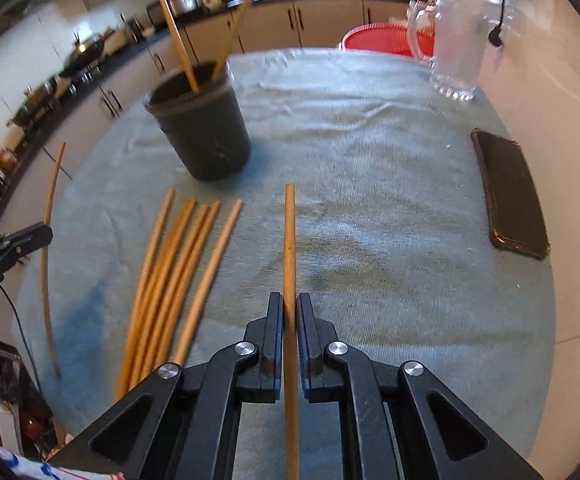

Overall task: Organize utensils
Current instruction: 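Raise both chopsticks upright and insert them into the black holder cup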

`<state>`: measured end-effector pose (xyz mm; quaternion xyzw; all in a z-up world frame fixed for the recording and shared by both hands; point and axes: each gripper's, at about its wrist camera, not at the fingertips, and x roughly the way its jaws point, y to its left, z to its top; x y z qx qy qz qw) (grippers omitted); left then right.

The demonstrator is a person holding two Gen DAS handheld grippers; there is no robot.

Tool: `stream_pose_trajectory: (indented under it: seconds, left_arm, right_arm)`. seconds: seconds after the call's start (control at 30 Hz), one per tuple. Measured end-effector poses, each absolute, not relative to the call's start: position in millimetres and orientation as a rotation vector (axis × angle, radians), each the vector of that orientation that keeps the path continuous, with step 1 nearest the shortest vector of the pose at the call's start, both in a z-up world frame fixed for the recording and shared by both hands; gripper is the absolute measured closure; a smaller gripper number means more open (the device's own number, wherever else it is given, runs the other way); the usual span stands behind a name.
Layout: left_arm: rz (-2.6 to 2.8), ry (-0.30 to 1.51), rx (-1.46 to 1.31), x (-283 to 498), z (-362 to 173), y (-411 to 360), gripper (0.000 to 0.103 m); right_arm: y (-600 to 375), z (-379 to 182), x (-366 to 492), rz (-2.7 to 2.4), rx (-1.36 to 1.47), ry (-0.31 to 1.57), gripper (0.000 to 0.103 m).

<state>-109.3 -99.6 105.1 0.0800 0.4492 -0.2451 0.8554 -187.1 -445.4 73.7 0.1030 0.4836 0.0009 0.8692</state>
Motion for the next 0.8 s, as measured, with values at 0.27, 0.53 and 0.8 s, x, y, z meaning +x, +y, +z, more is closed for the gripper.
stream_pose_trajectory:
  seconds: [0.27, 0.53, 0.8]
  left_arm:
    - [-0.531, 0.807, 0.130, -142.3, 125.5, -96.8, 0.097]
    - [-0.535, 0.676, 0.117, -161.2, 151.8, -86.3, 0.097]
    - [-0.534, 0.597, 0.071, -164.6, 174.6, -79.2, 0.097]
  right_arm:
    - [-441.9, 112.0, -218.7, 0.010, 0.248, 0.844, 0.096]
    - [-433.6, 126.6, -220.1, 0.029, 0.243, 0.782, 0.096]
    - [-430.4, 137.2, -223.6, 0.020, 0.230, 0.724, 0.096]
